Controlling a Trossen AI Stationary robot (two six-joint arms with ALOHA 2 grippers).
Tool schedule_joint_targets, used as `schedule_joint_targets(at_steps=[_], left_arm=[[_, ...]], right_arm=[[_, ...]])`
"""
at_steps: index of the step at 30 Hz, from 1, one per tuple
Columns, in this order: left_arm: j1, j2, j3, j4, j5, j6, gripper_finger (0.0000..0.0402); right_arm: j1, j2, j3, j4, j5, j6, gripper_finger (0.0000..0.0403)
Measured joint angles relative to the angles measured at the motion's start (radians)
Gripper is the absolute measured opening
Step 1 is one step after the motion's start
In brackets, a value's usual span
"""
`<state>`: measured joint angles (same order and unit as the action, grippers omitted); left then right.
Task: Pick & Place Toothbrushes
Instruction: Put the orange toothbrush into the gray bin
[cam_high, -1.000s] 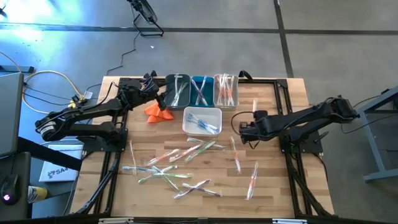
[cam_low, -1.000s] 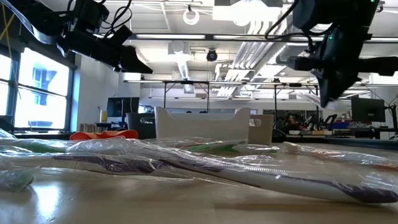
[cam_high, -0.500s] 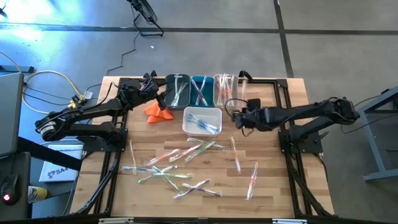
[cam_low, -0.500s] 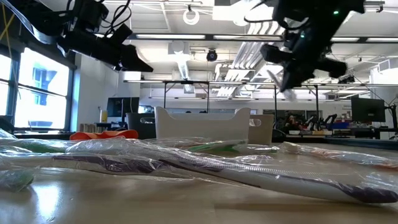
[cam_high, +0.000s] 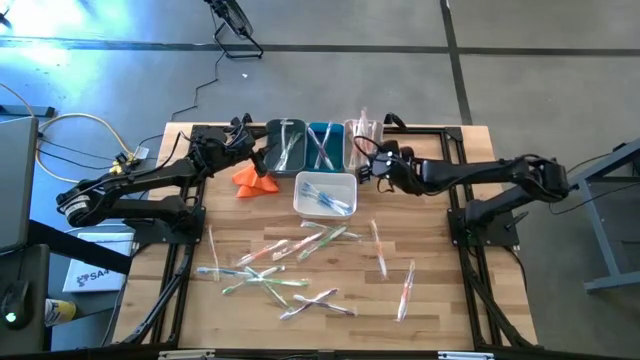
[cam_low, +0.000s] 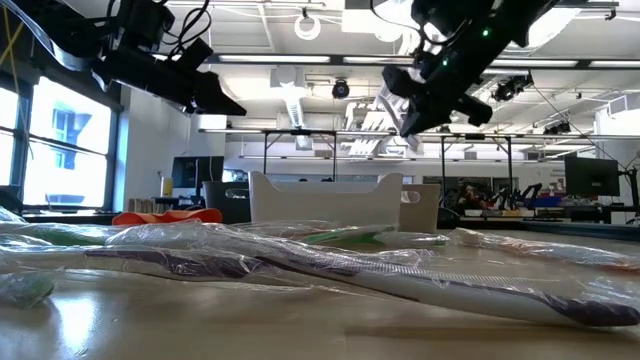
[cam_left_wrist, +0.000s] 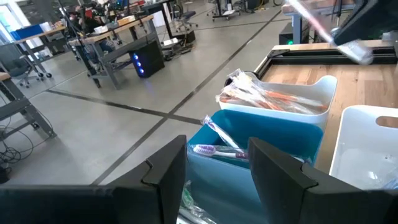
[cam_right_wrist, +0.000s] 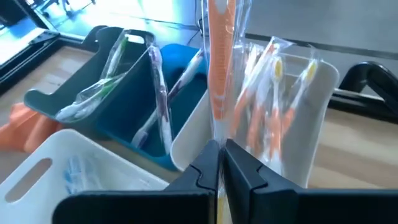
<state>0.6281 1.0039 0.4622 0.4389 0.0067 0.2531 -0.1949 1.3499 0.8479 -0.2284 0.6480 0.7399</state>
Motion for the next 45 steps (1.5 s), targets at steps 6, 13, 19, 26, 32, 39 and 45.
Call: schedule_joint_targets(at_steps=[6,13,19,26,32,39,45], left_arm=[[0.0,0.0,0.0,0.001,0.0,0.0,0.0167],[0.0,0.0,0.0,0.005,0.0,0.0,0.0167],[0.0,0.0,0.0,0.008,0.0,0.0,0.0167],[0.0,0.0,0.0,0.008,0.0,0.0,0.0167],[0.0,0.0,0.0,0.007,0.0,0.0,0.0167],[0.0,0.0,0.0,0.008,0.0,0.0,0.0167],[0.0,0.0,0.0,0.007,0.0,0.0,0.0167]], right_arm=[[-0.106,0.064,0.0,0.035,-0.099,-0.011,0.0004],[-0.202,0.128,0.0,0.094,-0.138,-0.011,0.0004],[-0.241,0.17,0.0,0.118,-0.177,-0.012,0.0004],[-0.261,0.225,0.0,0.135,-0.178,-0.012,0.0004],[-0.263,0.231,0.0,0.136,-0.184,-0.012,0.0004],[-0.264,0.23,0.0,0.12,-0.185,-0.012,0.0004],[-0.264,0.23,0.0,0.111,-0.209,-0.012,0.0006]])
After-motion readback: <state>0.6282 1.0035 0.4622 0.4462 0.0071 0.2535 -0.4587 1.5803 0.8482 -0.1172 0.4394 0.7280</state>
